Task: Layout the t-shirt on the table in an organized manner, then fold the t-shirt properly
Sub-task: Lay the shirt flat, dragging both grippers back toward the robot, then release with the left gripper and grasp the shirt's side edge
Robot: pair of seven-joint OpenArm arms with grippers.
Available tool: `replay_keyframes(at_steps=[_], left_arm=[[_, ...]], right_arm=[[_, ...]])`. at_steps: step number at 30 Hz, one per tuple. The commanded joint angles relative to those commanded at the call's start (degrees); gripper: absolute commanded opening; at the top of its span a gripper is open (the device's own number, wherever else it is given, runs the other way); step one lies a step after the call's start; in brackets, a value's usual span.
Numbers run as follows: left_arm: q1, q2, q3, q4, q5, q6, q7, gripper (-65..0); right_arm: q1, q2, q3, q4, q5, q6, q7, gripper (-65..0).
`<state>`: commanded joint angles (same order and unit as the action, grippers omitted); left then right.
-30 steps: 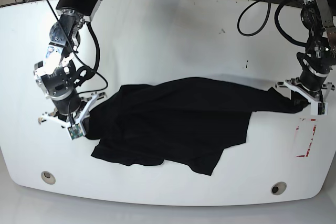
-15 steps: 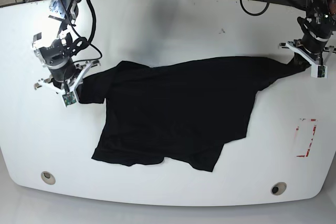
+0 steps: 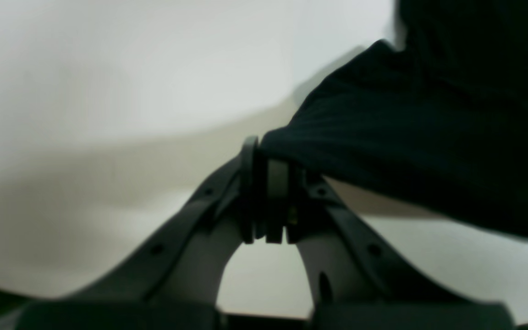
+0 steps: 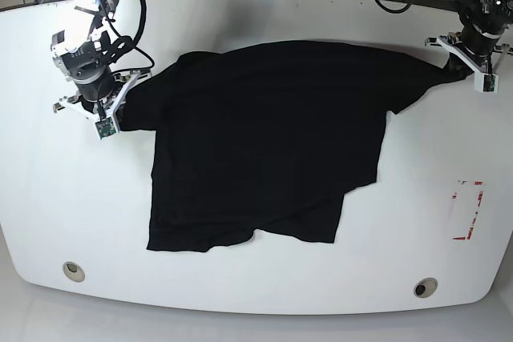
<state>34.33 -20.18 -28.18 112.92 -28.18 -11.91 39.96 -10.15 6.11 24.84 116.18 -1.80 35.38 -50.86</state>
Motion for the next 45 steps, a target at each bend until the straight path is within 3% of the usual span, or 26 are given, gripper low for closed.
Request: replay_keyframes(at_steps=[5, 8, 12, 14, 17, 19, 24, 27, 30, 36, 41, 42, 45], left_arm=[[0.4, 0.2, 0.1, 0.0, 0.0, 0.0, 0.2, -58.6], [1.0, 0.2, 0.1, 0.0, 0.0, 0.0, 0.2, -49.2], [1.2, 0.2, -0.3, 0.0, 0.1, 0.0, 0.2, -31.2], [1.2, 0.2, -0.4, 0.0, 0.2, 0.0, 0.2, -25.8], [1.2, 0.1, -0.4, -0.1, 0.2, 0.0, 0.2, -25.3], [1.2, 0.1, -0.4, -0.1, 0.2, 0.0, 0.2, -25.3], [1.1, -0.1, -0.4, 0.0, 0.0, -0.1, 0.2, -25.0], [1.2, -1.0, -0.4, 0.0, 0.0, -0.1, 0.3, -24.7], [1.3, -1.1, -0.4, 0.0, 0.0, -0.3, 0.3, -23.7], [1.4, -1.0, -2.5, 0.5, -0.1, -5.3, 0.3, -20.3], [1.1, -0.8, -6.4, 1.6, -1.1, -14.5, 0.3, -20.3], [1.1, -0.8, -7.8, 1.6, -2.8, -17.5, 0.3, -20.3], [1.1, -0.8, -11.2, 1.6, -6.6, -21.5, 0.3, -20.4]], right_arm=[[0.1, -0.8, 0.1, 0.0, -0.3, 0.0, 0.0, -64.5], [-0.1, -0.9, 0.1, 0.0, -0.3, 0.0, 0.0, -64.5], [-0.2, -0.9, 0.1, -0.1, -0.3, 0.0, 0.0, -64.2], [-0.2, -0.9, 0.1, -0.1, -0.4, 0.0, 0.0, -63.6], [-0.3, -0.9, 0.1, -0.1, -0.4, 0.0, 0.0, -62.1], [-0.9, -0.8, 0.1, -0.1, -0.4, -0.18, 0.0, -57.7], [-1.5, -0.9, 0.1, -0.1, -0.4, -0.35, 0.1, -35.2], [-1.8, -1.0, 0.1, -0.1, 0.0, -0.35, 0.1, -25.2], [-1.9, -1.0, 0.2, -0.1, 0.0, 0.0, 0.1, -23.3], [-2.5, -1.1, 0.1, -0.1, 0.1, 0.0, 0.1, -27.0], [-2.5, -3.3, -0.1, 0.0, 0.1, 0.0, 0.2, -24.7], [-2.5, -3.7, -0.2, 0.0, 0.1, 0.09, 0.2, -24.6], [-2.4, -5.5, -0.2, 0.0, 0.2, 0.26, 0.2, -24.1]])
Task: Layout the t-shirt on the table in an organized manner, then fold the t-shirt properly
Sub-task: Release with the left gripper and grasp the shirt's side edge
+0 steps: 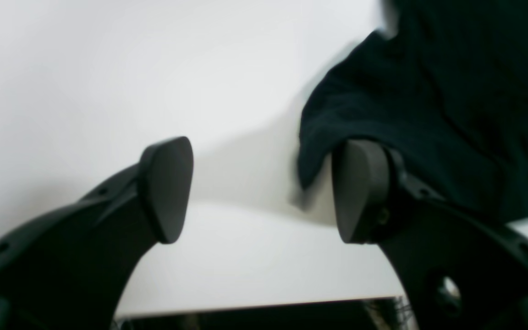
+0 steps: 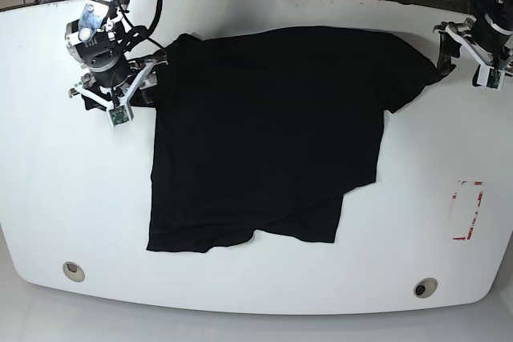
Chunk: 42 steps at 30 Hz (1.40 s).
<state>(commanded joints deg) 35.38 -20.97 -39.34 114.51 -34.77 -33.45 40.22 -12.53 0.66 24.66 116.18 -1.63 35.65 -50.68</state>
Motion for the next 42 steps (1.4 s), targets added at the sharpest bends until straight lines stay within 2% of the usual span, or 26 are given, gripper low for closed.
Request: replay_keyframes(at_steps=[2, 5, 8, 11, 15, 21, 25, 33, 42], left_arm=[[0.0, -0.1, -1.3, -0.1, -1.3, -0.2, 0.0, -20.4], [-0.6, -0.3, -3.1, -0.1, -2.3, -0.2, 0.0, -20.4], [-3.8, -0.3, -3.5, -0.3, -2.0, -0.1, 0.0, -20.4], [-7.3, -0.3, -3.4, -0.4, -1.1, 0.0, 0.0, -20.4], [-11.7, -0.1, -3.2, -0.4, 2.1, 0.0, 1.2, -20.4], [-22.2, 0.0, -3.2, -0.4, 7.1, 0.0, 8.7, -20.4], [-27.7, 0.1, -3.1, -0.6, 10.6, 0.0, 11.3, -20.4], [-34.7, 0.2, 3.6, -2.5, 16.6, 0.0, 11.4, -20.4], [-40.1, 4.7, 10.7, -2.8, 23.2, 0.0, 11.4, -20.3]], right_arm=[[0.0, -1.0, -0.1, 0.0, 0.0, 0.88, 0.0, -24.1], [0.1, -3.5, -0.1, 0.0, 0.0, 3.25, 0.0, -24.6], [-0.1, -5.7, 0.2, 0.0, 0.0, 3.87, 0.0, -24.7], [-0.7, -8.0, 0.4, 0.0, 0.0, 3.87, 0.0, -24.9], [-2.6, -9.1, 0.4, 0.1, 0.0, 3.52, 0.0, -24.9], [-5.7, -9.7, 0.4, 0.1, 0.0, 3.43, 0.0, -24.9], [-7.4, -9.7, 0.4, 0.1, 0.0, 3.43, 0.0, -25.0], [-10.2, -9.7, 0.4, 0.1, 0.0, 3.34, 0.1, -25.0], [-10.4, -9.7, 4.0, -0.2, 0.0, 3.34, 0.1, -25.0]])
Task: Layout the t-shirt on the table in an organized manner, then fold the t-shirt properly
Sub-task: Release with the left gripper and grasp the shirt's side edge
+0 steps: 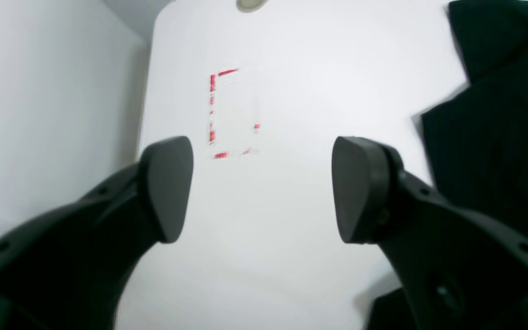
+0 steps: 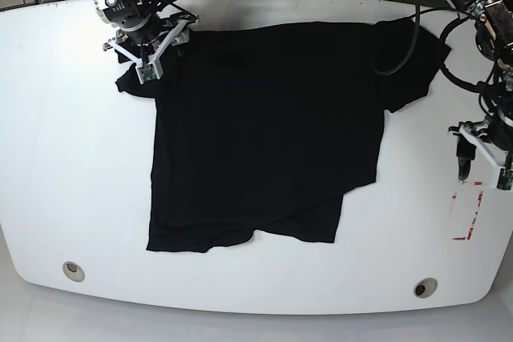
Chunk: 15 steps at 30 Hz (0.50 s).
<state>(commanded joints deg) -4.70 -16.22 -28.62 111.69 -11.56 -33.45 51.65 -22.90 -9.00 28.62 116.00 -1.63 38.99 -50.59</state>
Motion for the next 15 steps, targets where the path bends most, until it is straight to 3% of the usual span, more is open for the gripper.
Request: replay_keyframes(at_steps=[4, 15], left_arm=[[-2.2, 1.1, 1.9, -2.0, 2.0, 0.0, 0.0, -20.3], [-7.5, 1.1, 2.8, -9.1, 2.0, 0.0, 0.0, -20.3]], right_arm=[[0.1, 0.0, 1.0, -0.8, 0.0, 0.0, 0.0, -25.0], [0.1, 0.0, 2.0, -4.9, 0.0, 0.09, 0.1, -25.0]])
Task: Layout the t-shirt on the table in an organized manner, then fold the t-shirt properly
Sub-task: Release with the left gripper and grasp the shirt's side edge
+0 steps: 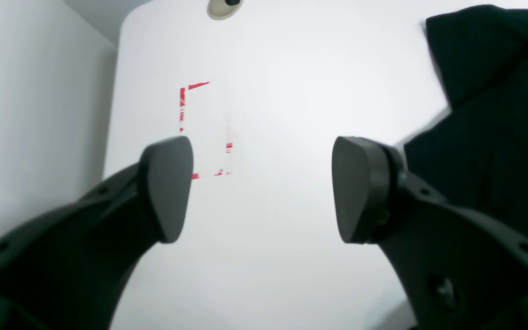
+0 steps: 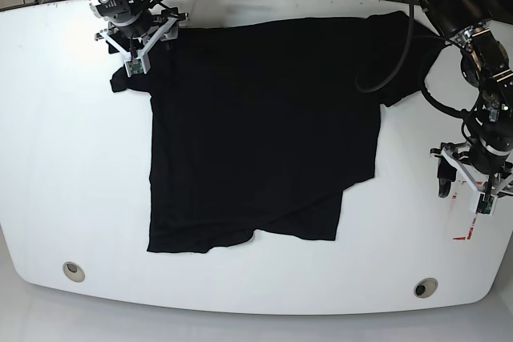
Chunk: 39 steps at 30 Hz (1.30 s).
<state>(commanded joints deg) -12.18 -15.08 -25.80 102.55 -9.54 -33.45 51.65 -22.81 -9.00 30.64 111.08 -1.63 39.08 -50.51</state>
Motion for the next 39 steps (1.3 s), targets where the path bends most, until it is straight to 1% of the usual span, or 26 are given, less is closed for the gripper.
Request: replay_keyframes(at_steps=[1, 3, 5, 7, 8, 10, 12, 15, 19, 23, 25, 29, 31, 32, 33, 34, 37, 39], left_arm=[[-0.5, 0.0, 0.0, -0.8, 0.0, 0.0, 0.0, -20.3], [-0.9, 0.0, 0.0, -1.8, 0.0, 0.0, 0.0, -20.3], [-1.3, 0.0, 0.0, -2.8, 0.0, 0.0, 0.0, -20.3], [-1.9, 0.0, 0.0, -4.0, 0.0, 0.0, 0.0, -20.3], [-2.0, 0.0, 0.0, -4.4, 0.0, 0.0, 0.0, -20.3], [-2.5, 0.0, 0.0, -5.7, 0.0, 0.0, -0.1, -20.3], [-3.1, 0.0, 0.0, -6.9, 0.0, 0.0, -0.1, -20.3], [-3.7, 0.1, 0.0, -8.6, 0.0, 0.0, -0.1, -20.3], [-5.3, 2.4, 0.0, -11.6, 0.0, 0.0, -0.1, -20.3], [-6.5, 3.5, 0.4, -14.9, 0.1, 0.0, -0.1, -20.3], [-7.6, 4.0, 2.1, -17.6, 0.1, 0.1, -0.2, -20.3], [-9.4, 4.1, 6.2, -22.2, 0.0, 0.1, -0.4, -20.3], [-10.2, 4.4, 7.6, -24.4, 0.0, 0.2, -2.2, -20.3], [-10.7, 5.5, 8.4, -26.5, 0.1, 1.1, -4.6, -20.3], [-10.9, 6.1, 8.7, -27.5, 0.1, 2.1, -5.8, -20.1], [-11.2, 6.5, 9.4, -29.5, 0.1, 4.1, -7.9, -20.0], [-11.8, 6.7, 11.8, -34.4, 0.0, 7.2, -10.8, -19.9], [-12.7, 6.8, 13.9, -37.2, 0.0, 7.6, -12.3, -19.9]], right_arm=[[0.0, 0.0, 0.0, -0.7, 0.0, 0.09, 0.4, -26.2], [-0.1, 0.0, 0.0, -1.7, 0.0, 0.18, 2.0, -30.6], [-0.4, 0.0, 0.0, -2.9, 0.0, 0.18, 3.9, -38.8], [-0.3, 0.0, 0.0, -4.7, 0.0, 0.18, 5.4, -49.9], [-0.2, 0.0, 0.0, -5.4, -0.1, 0.18, 5.6, -53.0], [-0.1, 0.0, 0.0, -7.0, -0.1, 0.26, 6.2, -61.0], [0.0, 0.0, 0.0, -8.0, -0.1, 0.35, 6.7, -65.0], [0.0, 0.0, -0.1, -8.4, -0.1, 0.35, 7.3, -65.0], [-0.2, 0.0, -0.4, -8.2, -0.3, 0.44, 8.2, -65.0], [-0.1, 0.0, -0.4, -8.2, -0.3, 0.44, 8.4, -65.0], [-0.1, 0.0, -0.5, -8.2, -0.3, 0.44, 8.4, -65.0], [0.0, 0.0, -0.5, -8.2, -0.2, 0.44, 8.4, -65.0], [0.0, 0.0, -0.5, -8.2, -0.2, 0.44, 8.4, -65.0], [0.0, 0.0, -0.6, -8.2, -0.2, 0.44, 8.4, -65.0], [0.0, 0.0, -0.6, -8.2, -0.2, 0.44, 8.4, -65.0], [0.0, 0.0, -0.6, -8.2, -0.1, 0.44, 8.4, -65.0], [0.0, 0.0, -0.6, -8.2, -0.1, 0.44, 8.4, -65.0], [0.0, 0.0, -0.6, -8.2, -0.1, 0.53, 8.4, -65.0]])
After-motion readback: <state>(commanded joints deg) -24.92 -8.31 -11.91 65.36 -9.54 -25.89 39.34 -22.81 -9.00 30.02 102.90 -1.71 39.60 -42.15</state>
